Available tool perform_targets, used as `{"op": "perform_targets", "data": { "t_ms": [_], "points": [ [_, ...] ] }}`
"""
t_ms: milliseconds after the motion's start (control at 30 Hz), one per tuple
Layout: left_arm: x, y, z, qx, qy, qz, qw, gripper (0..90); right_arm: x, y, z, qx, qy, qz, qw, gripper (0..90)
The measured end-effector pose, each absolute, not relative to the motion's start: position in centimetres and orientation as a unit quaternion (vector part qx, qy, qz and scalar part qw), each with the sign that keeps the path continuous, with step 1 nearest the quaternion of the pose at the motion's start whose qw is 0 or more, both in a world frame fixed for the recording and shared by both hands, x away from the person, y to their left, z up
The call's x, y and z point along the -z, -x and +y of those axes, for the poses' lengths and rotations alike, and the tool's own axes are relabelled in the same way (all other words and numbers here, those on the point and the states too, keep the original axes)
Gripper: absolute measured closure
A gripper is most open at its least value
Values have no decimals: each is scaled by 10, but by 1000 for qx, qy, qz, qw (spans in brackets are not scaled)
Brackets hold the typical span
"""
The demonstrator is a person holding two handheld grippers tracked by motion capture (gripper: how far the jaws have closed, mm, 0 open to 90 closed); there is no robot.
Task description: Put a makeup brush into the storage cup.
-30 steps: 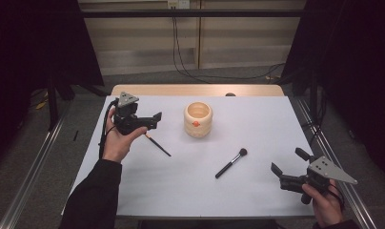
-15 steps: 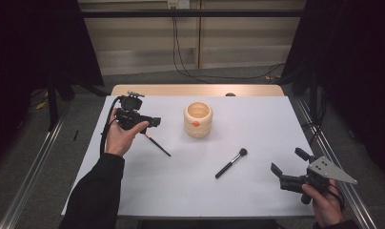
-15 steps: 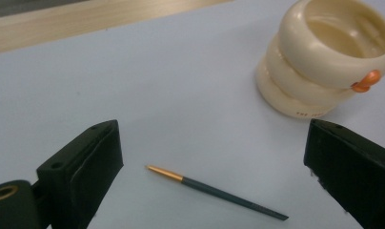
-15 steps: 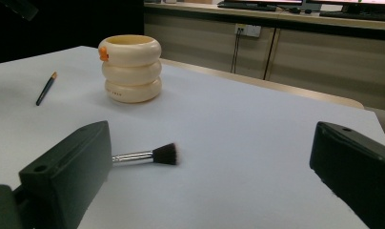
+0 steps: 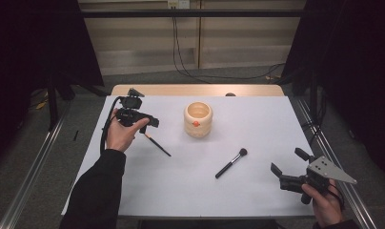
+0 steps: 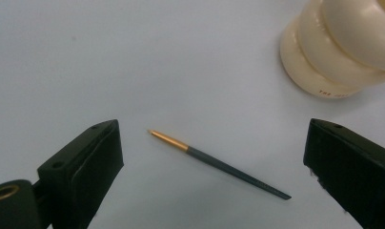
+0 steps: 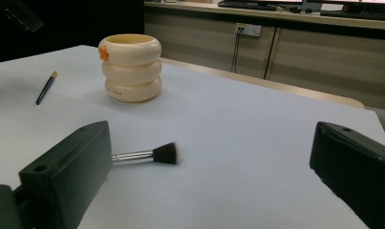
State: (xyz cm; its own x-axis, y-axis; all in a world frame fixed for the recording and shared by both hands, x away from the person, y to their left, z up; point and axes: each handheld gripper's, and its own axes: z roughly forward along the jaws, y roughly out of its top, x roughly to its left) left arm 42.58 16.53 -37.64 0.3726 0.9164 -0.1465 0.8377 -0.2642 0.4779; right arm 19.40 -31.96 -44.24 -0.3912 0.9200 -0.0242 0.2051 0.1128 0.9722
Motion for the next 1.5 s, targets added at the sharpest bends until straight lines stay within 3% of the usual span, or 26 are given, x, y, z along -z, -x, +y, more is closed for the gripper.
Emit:
{"op": "perform_targets", "data": {
  "t_ms": [267,567,1033,1167,1433,1500],
  "points": [
    [393,-435,163,-41,-792,584,174,102,443,-194,-320,-511,-428,659,349,0],
    [402,-441,160,-3,-783,602,156,132,443,-194,-320,-511,-427,659,349,0],
    [411,-446,156,8,-787,599,145,134,443,-193,-320,-510,-428,658,351,0],
    [416,-449,154,15,-787,602,134,195,442,-193,-320,-510,-428,660,349,0],
    [424,-452,151,22,-783,610,122,231,442,-193,-320,-509,-426,660,352,0],
    [427,-453,150,30,-779,614,122,282,442,-192,-319,-509,-426,661,351,0]
  ]
}}
